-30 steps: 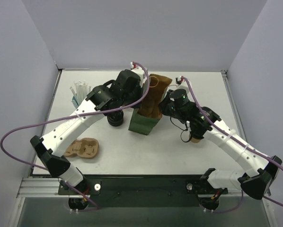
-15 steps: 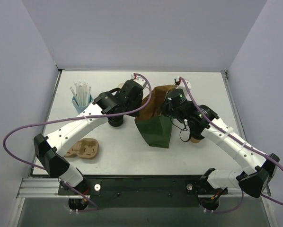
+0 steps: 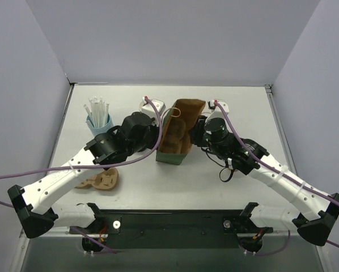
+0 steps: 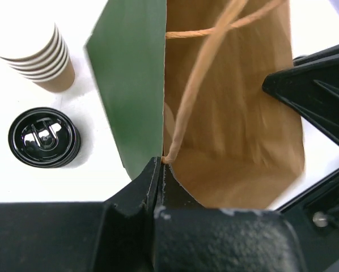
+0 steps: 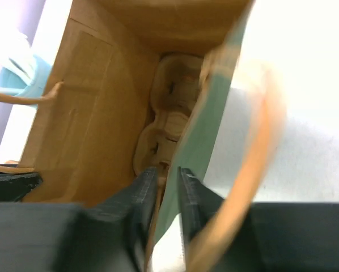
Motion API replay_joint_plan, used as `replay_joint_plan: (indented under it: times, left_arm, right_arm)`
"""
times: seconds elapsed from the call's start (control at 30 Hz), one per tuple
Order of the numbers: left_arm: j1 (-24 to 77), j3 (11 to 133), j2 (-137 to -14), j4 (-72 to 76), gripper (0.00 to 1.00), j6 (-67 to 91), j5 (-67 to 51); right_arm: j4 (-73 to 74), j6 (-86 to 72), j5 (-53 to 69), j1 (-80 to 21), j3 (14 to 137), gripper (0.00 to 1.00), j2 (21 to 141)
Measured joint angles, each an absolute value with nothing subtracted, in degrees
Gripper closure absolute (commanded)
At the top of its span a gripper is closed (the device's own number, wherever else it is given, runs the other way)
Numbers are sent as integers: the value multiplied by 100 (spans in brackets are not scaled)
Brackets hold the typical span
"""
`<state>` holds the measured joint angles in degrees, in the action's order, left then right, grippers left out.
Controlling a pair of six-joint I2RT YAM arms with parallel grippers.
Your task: Pack the takeout coffee
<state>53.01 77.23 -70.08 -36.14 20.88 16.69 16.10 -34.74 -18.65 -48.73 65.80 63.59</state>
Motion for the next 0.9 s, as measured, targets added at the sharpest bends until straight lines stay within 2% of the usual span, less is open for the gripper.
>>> replay_joint_plan:
  times: [0.1, 0.17, 0.33, 0.67, 0.9]
  left_arm:
    - [5312, 7564, -7199, -3535, 100, 1942, 1671]
    - [5312, 7559, -7255, -3444, 100, 1828, 1669]
    - [5317, 7393, -7116, -2993, 100, 1577, 1566]
    - [5323, 6982, -6831, -2672, 100, 1286, 1393]
    - [5349, 6982, -6829, -2676, 100, 1151, 1450]
  right_arm:
    - [1656, -3465, -1855, -4871, 6495, 55, 6453]
    - [1662, -3446, -1857, -4869, 6510, 54, 6442]
    - [1699, -3402, -1861, -4869, 6624, 41, 6237]
    - [1850, -3448, -2018, -4869, 6499, 38, 5183]
    - [1870, -3444, -2005, -4869, 6475, 37, 5127]
